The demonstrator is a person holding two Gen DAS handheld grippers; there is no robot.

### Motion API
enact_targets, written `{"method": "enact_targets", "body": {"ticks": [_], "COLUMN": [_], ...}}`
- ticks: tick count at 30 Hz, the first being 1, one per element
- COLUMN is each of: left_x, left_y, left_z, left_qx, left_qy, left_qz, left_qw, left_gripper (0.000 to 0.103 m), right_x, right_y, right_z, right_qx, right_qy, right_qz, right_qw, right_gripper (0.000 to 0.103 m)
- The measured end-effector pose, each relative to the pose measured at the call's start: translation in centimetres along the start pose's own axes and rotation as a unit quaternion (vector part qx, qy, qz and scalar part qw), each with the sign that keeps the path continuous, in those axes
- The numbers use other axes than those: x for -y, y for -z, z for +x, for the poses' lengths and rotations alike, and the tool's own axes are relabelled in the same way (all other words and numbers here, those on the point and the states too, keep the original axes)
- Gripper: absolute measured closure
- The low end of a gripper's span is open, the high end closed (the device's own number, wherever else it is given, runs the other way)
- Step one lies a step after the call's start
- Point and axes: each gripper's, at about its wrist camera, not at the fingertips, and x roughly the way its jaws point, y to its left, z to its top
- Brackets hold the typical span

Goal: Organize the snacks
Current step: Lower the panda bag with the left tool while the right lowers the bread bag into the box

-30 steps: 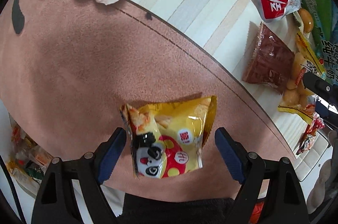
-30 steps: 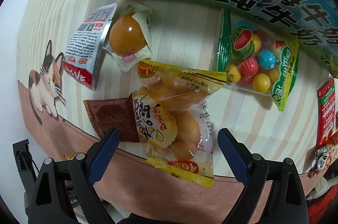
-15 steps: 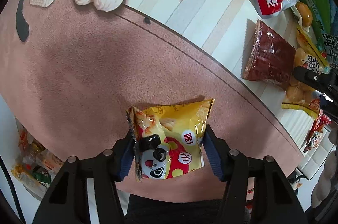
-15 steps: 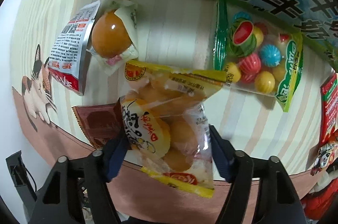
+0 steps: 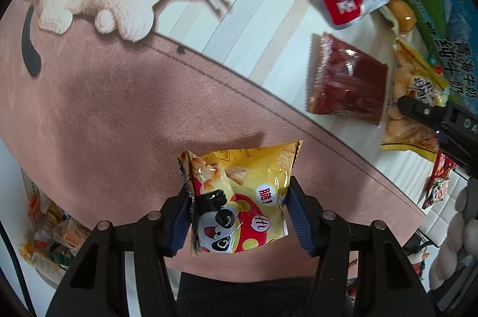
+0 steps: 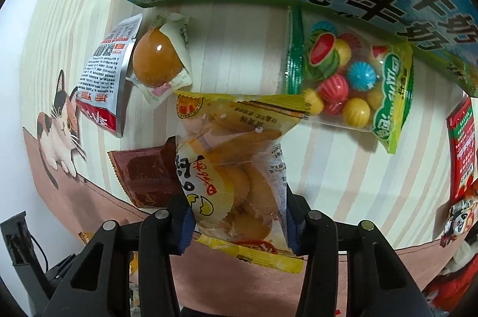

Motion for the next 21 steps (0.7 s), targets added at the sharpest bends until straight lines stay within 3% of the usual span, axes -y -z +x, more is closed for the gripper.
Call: {"method": "enact_targets", "body": {"ticks": [12, 21], "left_x": [3.1, 10.6], "left_y": [0.3, -1.6], "left_z": [-5.2, -13.6], "left_qx": [0.039, 0.096], "left_qy": [0.033, 0.067], "left_qz": [0.041, 0.121], "left_qw": [0.9979, 0.9857], "left_gripper": [0.047, 0.047], "right_x": [3.9, 6.9], "right_y": [3.7, 6.6], "right_z": [-5.0, -13.5], "right_qx": [0.03, 0.09], "right_qy": [-0.061, -0.126], "right_qz": [0.006, 0.02], "right_qw": [0.998, 0.988], "right_gripper": [0.055, 0.055]}}
